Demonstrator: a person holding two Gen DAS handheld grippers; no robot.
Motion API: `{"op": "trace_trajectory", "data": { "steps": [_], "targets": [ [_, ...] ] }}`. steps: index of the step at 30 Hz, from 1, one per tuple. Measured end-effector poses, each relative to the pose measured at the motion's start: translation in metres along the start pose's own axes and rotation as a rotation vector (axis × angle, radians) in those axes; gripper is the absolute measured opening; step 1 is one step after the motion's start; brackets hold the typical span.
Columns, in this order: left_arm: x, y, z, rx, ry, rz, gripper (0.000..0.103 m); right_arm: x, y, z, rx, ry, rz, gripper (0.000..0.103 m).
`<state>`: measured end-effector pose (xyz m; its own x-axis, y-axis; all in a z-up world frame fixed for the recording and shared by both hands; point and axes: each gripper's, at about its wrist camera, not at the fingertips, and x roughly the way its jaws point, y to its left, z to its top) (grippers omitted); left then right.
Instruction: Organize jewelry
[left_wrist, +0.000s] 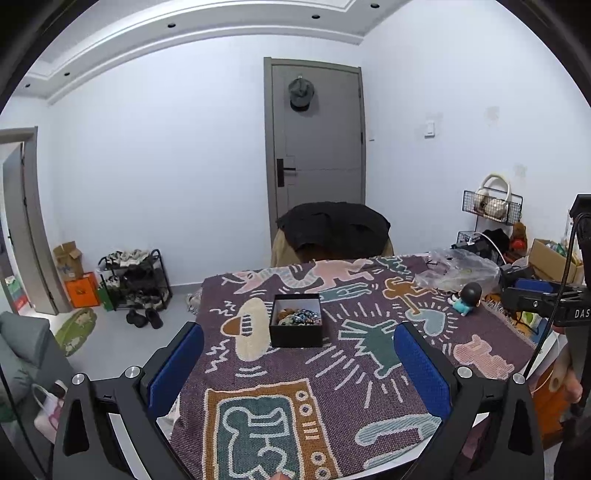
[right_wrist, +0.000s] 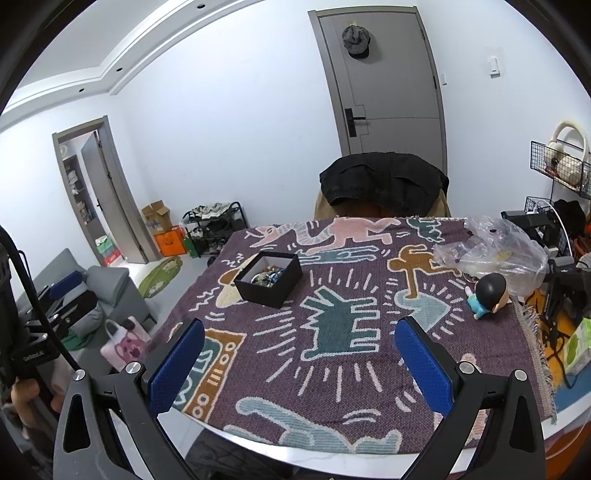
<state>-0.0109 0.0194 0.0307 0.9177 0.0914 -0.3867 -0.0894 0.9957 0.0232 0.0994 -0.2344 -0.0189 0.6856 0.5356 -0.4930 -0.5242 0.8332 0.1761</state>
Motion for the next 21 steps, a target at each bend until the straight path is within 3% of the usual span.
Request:
{"op": "trace_trajectory", "data": {
  "steps": [21],
  "targets": [
    [0.016, 0.004, -0.004, -0.006, 0.021, -0.009, 0.103, 0.008, -0.018, -0.001, 0.034, 0.011, -0.048, 0.103]
  ]
}}
